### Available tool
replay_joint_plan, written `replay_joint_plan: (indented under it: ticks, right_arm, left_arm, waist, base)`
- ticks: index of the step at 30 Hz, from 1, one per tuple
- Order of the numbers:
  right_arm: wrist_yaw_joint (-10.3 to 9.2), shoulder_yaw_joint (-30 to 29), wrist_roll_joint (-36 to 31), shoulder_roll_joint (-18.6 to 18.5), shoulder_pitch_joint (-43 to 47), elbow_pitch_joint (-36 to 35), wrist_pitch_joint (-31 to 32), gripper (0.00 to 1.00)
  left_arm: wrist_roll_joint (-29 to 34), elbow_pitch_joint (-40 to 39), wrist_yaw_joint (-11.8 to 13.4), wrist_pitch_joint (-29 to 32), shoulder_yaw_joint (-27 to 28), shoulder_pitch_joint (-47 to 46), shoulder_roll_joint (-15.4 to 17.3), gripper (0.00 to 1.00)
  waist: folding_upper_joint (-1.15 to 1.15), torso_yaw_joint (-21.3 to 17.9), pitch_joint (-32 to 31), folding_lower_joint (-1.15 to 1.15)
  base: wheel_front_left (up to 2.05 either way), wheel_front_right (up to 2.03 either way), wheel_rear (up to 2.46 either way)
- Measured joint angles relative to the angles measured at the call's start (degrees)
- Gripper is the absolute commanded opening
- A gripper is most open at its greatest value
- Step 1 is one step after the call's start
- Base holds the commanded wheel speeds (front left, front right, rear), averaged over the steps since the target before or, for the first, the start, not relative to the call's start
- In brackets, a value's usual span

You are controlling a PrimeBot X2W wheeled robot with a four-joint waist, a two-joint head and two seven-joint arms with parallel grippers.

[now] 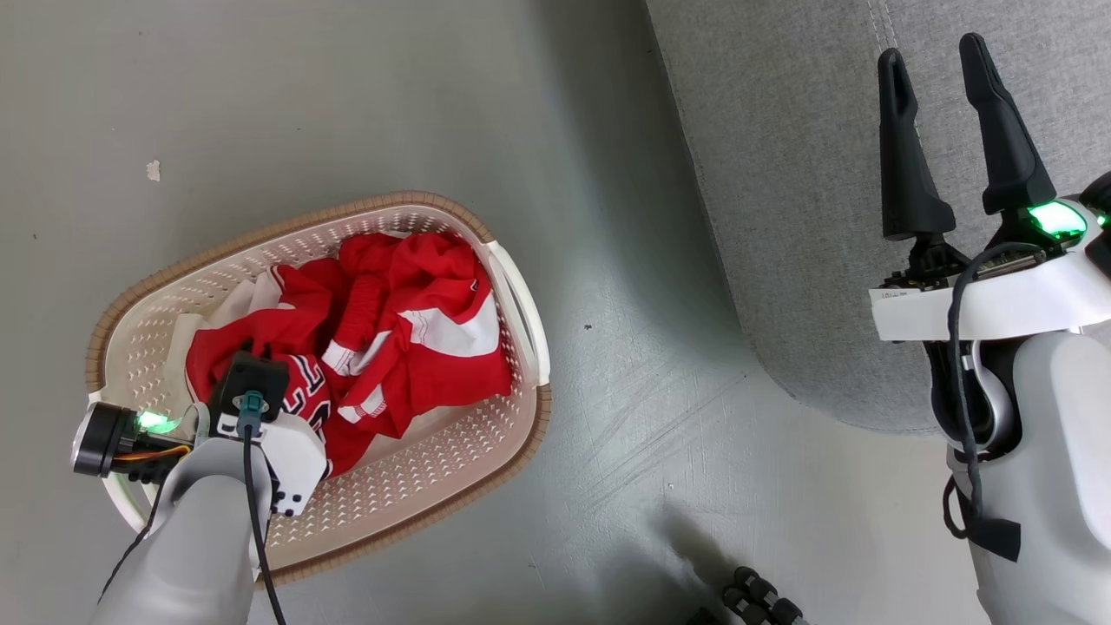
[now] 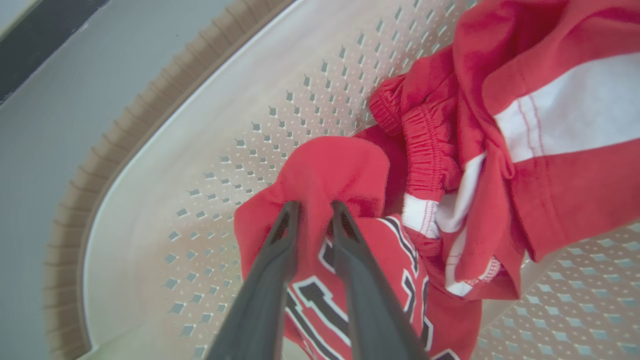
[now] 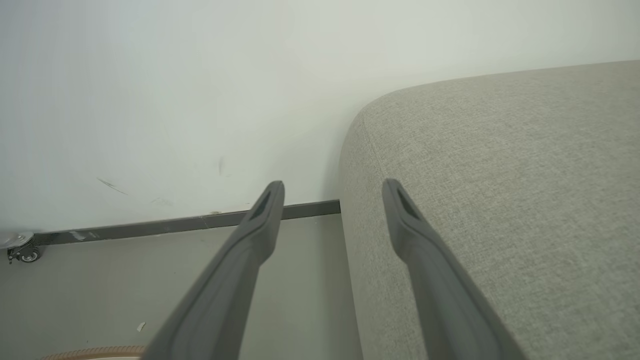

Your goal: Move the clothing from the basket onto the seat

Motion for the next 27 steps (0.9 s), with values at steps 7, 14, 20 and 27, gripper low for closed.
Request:
replay_joint_plan:
  ticks: [7,14,20,27]
  right_arm:
    - [0.0,-0.4,0.0,0.0,-0.1,0.3,0.0,1.0]
    - [0.0,-0.5,0.7,0.0,-0.4,0.8,0.0,1.0]
    - [0.0,-0.5,0.9,0.0,-1.3,1.4,0.0,1.0]
    - [0.0,0.0,-0.8,-0.1,-1.3,2.8,0.0,1.0]
  left_arm:
    - [-0.1,0.9,-0.4,-0.1,-0.2,-0.4,-0.3,0.0]
    - [-0.1,-0.3,-2.0,-0.6,-0.9,-1.4,-0.7,0.0]
    - [-0.8,-3.2,-3.1,-1.1,-1.1,-1.4,-1.0,0.0]
    - [-2.4,-9.6,-4.1,-1.1,-0.9,-0.4,-1.3,0.0]
  waist:
    - [0.0,0.0,0.0,0.0]
    - [0.0,0.3,-0.3,0.0]
    - [0.0,1.0,-1.0,0.0]
    - [0.0,2.1,-2.4,0.0]
  base:
    - [0.0,0.0,0.0]
    - [0.0,0.0,0.0]
    - [0.0,0.0,0.0]
    - [0.0,0.0,0.0]
